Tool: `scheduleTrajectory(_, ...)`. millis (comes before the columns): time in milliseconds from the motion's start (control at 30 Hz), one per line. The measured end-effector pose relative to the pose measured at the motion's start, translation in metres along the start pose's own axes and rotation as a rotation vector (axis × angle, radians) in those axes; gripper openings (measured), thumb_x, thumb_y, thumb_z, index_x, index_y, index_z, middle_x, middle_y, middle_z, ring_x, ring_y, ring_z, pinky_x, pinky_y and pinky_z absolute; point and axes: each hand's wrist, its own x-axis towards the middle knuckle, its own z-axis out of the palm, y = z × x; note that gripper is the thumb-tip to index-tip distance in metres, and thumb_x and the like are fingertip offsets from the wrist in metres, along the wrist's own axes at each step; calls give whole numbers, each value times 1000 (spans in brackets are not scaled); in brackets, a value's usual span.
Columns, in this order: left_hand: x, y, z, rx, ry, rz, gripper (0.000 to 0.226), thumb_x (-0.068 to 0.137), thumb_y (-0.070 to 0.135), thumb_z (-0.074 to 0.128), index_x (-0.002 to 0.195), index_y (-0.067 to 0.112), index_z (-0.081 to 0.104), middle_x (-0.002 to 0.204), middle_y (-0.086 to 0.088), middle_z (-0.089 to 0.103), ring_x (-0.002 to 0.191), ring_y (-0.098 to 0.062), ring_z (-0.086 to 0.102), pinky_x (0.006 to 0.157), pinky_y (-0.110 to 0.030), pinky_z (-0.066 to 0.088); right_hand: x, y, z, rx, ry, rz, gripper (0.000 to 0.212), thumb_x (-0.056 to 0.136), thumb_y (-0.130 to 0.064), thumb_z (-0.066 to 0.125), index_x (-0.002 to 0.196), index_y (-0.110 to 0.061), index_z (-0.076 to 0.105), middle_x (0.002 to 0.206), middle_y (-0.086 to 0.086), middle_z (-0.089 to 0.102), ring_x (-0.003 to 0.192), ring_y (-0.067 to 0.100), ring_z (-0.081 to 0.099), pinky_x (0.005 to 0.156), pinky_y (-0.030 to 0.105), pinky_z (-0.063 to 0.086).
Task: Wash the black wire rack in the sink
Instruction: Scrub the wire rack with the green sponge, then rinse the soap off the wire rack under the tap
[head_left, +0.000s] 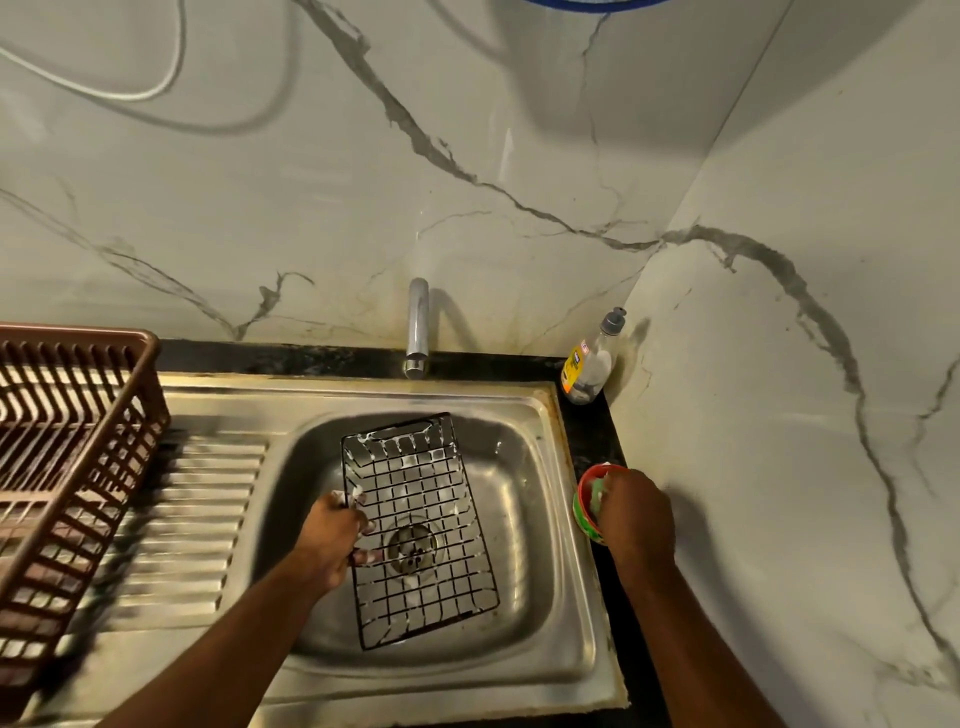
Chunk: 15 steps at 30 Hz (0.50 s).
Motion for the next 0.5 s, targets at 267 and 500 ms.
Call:
scheduleTrajectory(267, 9, 11, -20, 49, 10, -13, 27, 101, -2, 43, 122, 8, 58, 113, -15, 55, 97, -28, 60, 65, -53, 62, -34, -107, -23, 910, -37, -172, 20, 88, -18, 78, 108, -17, 75, 99, -10, 76, 88, -3, 71, 82, 14, 54)
scheduleTrajectory(500, 17, 20, -41, 120, -14, -12, 19, 103, 4, 46, 118, 4, 57, 103, -15, 53, 85, -26, 57, 52, -42, 60, 17, -202, -3, 1444, -272, 211, 3, 90, -14, 75, 89, -12, 73, 75, 4, 74, 61, 10, 59, 52, 17, 49)
